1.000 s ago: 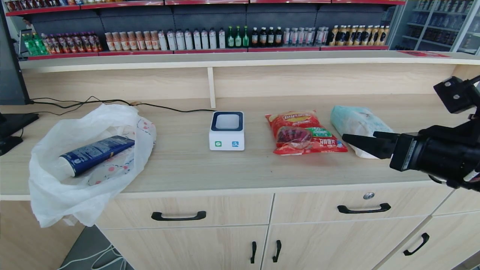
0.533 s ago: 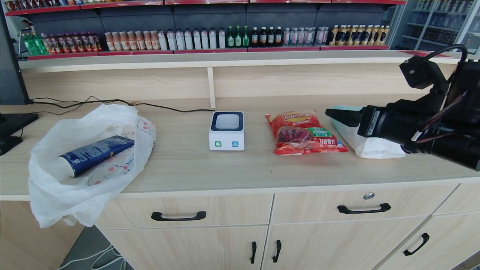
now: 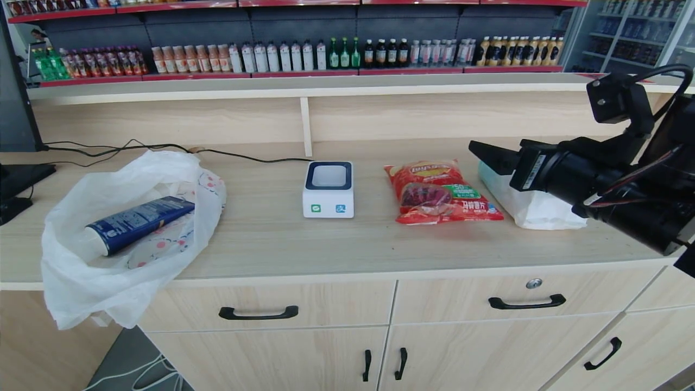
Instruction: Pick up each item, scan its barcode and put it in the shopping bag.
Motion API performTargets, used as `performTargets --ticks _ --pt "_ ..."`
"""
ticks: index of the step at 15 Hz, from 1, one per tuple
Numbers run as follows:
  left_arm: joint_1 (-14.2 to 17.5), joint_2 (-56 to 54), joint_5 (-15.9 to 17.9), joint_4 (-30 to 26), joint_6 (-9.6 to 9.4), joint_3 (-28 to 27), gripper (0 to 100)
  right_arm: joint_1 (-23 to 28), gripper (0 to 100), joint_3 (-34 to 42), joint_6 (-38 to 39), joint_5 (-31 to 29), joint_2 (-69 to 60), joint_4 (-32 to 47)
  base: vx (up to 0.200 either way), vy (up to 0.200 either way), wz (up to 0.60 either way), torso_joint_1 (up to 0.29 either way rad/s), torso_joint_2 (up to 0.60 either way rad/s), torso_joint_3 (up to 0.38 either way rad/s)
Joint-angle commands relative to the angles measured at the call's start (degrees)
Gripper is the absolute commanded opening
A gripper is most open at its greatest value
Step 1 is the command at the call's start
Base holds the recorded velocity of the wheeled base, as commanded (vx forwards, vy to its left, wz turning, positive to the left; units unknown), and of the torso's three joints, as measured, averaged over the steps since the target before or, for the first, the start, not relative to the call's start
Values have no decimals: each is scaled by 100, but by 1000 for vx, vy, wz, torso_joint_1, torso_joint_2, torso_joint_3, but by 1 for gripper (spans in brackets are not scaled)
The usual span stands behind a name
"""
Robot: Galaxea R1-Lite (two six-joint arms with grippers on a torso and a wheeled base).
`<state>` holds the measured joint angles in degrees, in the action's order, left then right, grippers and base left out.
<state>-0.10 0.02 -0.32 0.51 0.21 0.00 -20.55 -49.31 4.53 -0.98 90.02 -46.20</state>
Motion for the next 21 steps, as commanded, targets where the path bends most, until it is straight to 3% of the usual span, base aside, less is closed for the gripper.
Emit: performTargets --ticks 1,6,10,16,21 --pt "1 -2 -3 2 -3 0 0 -10 100 18 4 1 7 -108 0 0 0 0 0 0" --pt "1 -2 -3 2 -3 0 0 -1 100 18 21 1 165 -223 0 0 0 0 0 0" --pt "1 -2 -3 2 -3 0 0 -1 100 53 30 1 174 -258 -200 0 0 7 2 2" --pt "1 -2 -3 -7 -3 0 0 148 100 247 47 1 245 -442 0 0 0 0 0 0" --pt "1 -2 -3 2 6 0 0 139 100 378 100 1 271 -513 0 200 0 4 3 -1"
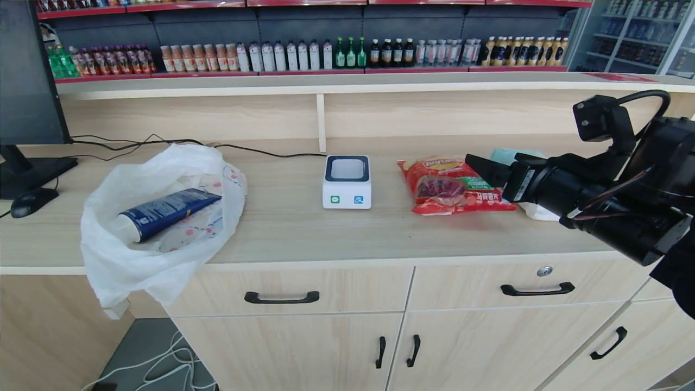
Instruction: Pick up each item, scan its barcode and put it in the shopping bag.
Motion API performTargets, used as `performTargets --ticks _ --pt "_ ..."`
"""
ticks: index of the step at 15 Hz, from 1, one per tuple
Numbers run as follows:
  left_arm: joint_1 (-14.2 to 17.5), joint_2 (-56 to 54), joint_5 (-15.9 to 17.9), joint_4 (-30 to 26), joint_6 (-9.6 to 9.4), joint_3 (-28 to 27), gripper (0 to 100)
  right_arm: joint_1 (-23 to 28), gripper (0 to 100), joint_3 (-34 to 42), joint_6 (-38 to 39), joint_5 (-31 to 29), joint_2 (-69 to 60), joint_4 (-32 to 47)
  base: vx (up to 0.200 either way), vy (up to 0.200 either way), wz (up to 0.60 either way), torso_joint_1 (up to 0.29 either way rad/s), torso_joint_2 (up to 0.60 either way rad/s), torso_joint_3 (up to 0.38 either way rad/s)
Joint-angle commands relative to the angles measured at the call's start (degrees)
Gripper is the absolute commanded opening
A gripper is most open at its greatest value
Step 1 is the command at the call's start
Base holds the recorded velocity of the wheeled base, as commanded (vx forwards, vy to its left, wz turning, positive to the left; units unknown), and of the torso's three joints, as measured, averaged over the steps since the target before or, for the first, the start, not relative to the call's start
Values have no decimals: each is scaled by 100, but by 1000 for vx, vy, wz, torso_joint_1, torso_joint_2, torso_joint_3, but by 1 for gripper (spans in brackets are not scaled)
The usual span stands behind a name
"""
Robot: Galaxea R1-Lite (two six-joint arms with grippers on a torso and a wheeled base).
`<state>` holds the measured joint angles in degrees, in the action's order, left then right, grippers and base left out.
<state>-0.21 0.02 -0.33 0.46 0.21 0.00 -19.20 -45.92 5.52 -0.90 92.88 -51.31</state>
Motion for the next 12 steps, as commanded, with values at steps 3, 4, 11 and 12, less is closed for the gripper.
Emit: performTargets --ticks 3,4,11,12 --pt "12 -2 -2 6 6 0 0 4 100 136 10 2 -33 -2 0 200 0 -2 2 2" --pt "12 -2 -2 6 6 0 0 4 100 127 10 -6 -42 -2 0 200 0 7 2 2" --pt "12 -2 -2 6 -3 0 0 22 100 -532 300 2 55 851 0 29 0 0 1 0" --pt "12 -2 -2 6 -3 0 0 22 100 -839 397 -6 231 983 0 0 0 0 0 0"
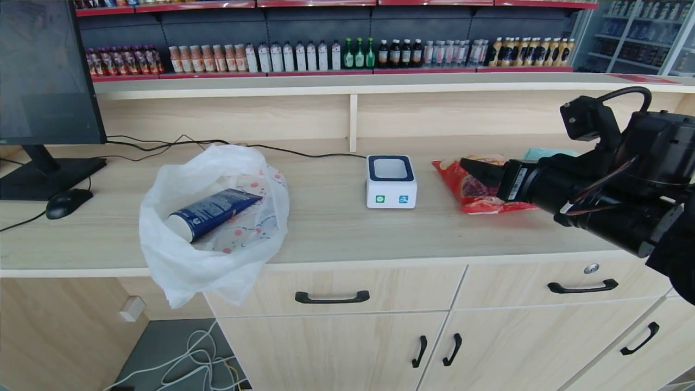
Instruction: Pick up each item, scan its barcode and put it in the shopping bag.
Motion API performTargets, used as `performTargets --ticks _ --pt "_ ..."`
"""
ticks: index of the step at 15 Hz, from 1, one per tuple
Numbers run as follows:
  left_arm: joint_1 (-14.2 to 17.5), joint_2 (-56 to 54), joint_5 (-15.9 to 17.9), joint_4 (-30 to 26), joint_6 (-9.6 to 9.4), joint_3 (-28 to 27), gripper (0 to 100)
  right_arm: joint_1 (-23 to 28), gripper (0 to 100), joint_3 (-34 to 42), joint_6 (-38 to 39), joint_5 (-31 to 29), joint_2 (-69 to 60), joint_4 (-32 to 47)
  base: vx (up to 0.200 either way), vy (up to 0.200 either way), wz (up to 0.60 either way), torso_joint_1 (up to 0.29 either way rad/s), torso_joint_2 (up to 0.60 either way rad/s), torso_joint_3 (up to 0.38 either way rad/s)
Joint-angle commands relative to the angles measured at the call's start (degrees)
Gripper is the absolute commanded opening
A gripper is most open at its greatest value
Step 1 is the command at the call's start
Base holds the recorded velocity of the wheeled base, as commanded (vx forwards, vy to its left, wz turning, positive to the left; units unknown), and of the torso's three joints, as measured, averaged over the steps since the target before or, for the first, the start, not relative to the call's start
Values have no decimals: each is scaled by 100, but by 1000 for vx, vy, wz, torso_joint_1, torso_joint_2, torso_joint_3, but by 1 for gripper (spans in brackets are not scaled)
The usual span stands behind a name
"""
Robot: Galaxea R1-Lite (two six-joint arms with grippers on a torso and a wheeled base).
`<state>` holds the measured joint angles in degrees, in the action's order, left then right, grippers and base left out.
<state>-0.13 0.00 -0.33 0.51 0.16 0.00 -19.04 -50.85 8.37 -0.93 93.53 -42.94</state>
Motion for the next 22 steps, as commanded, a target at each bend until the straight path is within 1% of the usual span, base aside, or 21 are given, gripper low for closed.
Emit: performTargets --ticks 1,2,3,4,5,6,9,11,14,20,22 --pt "5 0 -2 2 2 0 0 15 100 -584 94 -92 342 189 0 0 0 0 0 0" --pt "5 0 -2 2 2 0 0 67 100 -795 85 -189 447 295 0 0 0 0 0 0" --pt "5 0 -2 2 2 0 0 173 100 -1068 85 -197 517 602 0 0 0 0 0 0" --pt "5 0 -2 2 2 0 0 349 100 -1410 68 -197 517 1270 0 0 0 0 0 0" --pt "5 0 -2 2 2 0 0 349 100 -1410 68 -197 517 1270 0 0 0 0 0 0" --pt "5 0 -2 2 2 0 0 533 100 -1920 85 -180 579 2158 0 0 0 0 0 0" --pt "5 0 -2 2 2 0 0 753 100 -2342 59 -145 834 3019 0 0 0 0 0 0" --pt "5 0 -2 2 2 0 0 823 100 -2738 -38 -136 1089 3212 0 0 0 0 0 0" --pt "13 0 -2 2 11 0 0 841 100 -3089 -134 -162 1414 3459 0 0 0 0 0 0" --pt "5 0 -2 2 19 0 0 867 100 -3115 -205 -180 1739 3511 0 0 0 0 0 0" --pt "5 0 -2 2 11 0 0 867 100 -3115 -187 -276 1757 3652 0 0 0 0 0 0"
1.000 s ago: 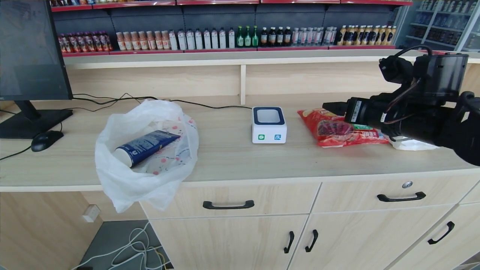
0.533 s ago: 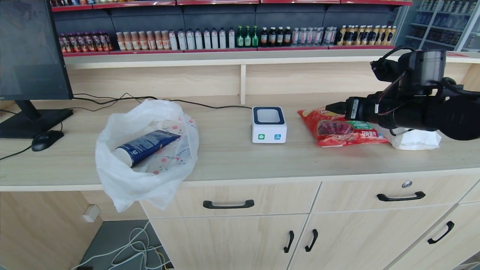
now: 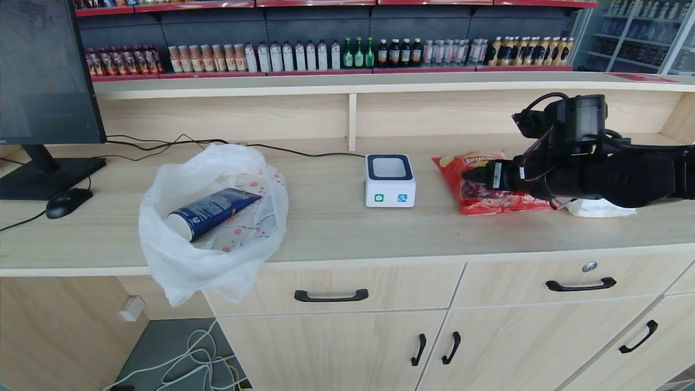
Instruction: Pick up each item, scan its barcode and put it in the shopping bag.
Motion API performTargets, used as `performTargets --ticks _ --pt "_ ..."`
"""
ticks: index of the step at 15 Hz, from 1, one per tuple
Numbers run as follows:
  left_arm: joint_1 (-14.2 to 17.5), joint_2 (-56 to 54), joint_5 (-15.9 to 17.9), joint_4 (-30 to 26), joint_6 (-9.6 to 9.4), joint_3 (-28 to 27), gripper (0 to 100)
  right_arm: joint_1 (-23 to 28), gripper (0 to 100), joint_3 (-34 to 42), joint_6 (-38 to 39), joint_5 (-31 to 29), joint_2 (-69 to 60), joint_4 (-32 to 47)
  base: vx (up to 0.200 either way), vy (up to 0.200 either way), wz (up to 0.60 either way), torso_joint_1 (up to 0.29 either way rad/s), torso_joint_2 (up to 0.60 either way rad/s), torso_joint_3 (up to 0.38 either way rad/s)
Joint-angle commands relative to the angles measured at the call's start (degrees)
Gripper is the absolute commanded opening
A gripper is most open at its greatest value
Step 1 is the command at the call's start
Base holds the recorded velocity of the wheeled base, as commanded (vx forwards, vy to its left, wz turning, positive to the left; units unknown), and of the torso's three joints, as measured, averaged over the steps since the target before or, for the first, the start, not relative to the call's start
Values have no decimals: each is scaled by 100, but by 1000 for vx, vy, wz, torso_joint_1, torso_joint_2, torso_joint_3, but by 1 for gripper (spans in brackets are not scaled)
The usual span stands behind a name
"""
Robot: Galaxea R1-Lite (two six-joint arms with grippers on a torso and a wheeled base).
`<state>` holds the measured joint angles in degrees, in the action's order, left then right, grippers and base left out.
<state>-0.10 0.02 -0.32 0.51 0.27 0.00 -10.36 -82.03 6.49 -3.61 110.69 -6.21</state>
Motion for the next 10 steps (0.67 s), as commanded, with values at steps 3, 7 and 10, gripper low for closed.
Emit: performTargets --ticks 3,7,10 --pt "1 -2 -3 2 0 0 0 25 100 -59 28 -52 32 304 0 0 0 0 0 0" --pt "1 -2 -3 2 0 0 0 61 100 -612 125 -281 295 612 0 0 0 0 0 0" --pt "1 -2 -3 2 0 0 0 69 100 -1192 591 -325 497 1412 0 0 0 0 0 0"
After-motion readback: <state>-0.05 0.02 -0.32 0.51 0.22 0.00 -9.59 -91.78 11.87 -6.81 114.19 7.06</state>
